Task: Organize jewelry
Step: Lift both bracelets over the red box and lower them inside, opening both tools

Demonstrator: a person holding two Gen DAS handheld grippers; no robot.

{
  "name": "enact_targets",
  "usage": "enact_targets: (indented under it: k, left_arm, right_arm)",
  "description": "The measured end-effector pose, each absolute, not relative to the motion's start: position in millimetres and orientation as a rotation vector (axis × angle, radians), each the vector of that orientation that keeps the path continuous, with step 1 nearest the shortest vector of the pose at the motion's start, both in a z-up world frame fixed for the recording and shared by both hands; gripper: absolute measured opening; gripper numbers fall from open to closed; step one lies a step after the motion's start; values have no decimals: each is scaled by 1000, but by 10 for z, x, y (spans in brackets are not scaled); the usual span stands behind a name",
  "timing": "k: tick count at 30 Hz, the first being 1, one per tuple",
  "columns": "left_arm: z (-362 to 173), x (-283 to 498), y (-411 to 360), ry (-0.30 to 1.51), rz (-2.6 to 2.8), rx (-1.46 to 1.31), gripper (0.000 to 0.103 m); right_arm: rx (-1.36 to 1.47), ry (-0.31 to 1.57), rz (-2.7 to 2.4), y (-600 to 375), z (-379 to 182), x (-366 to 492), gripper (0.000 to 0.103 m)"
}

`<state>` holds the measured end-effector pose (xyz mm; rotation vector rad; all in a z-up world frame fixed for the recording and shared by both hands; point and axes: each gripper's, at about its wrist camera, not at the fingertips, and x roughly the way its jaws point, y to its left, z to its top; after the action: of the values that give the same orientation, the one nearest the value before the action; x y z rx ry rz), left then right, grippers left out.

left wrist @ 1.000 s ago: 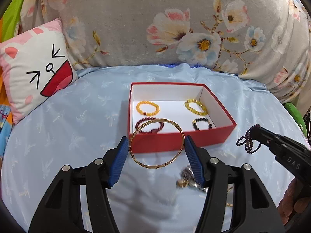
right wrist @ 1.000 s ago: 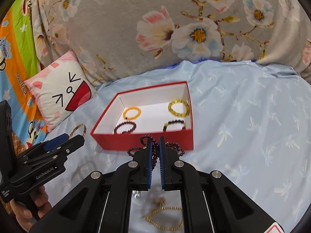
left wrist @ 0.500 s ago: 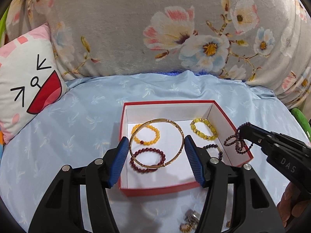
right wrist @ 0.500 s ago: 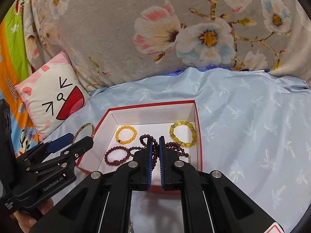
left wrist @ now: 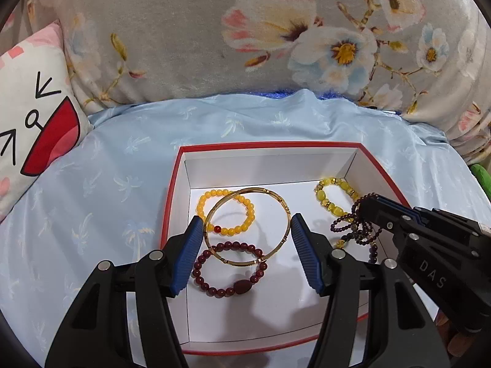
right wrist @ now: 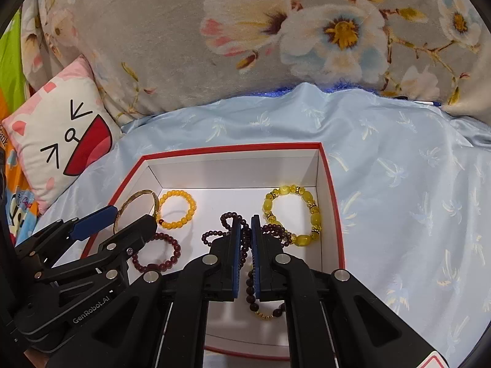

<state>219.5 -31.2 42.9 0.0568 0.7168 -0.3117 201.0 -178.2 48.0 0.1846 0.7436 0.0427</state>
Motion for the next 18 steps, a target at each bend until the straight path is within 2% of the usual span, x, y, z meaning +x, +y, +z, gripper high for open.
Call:
enact_targets:
  k: [6,7,9,12,18]
  left_arm:
    - [333,2243,-326,736,-310,53,57]
    - [316,2251,-332,741,-310,55,57]
    - [285,2256,-339,747,-311,58,57]
    - [286,2238,-332,742,-309,59,58]
    - [350,2192,-286,727,-307,39,61]
  right_arm:
    - [165,762,47,-1716,400,2086,8]
    - [161,762,42,-1707,387,2096,10]
    - [154,759,32,-1697,375,2100,24]
    - [152,741,15,-1719,403,2071,31]
    - [175,718,9,-1774,475,1977,39]
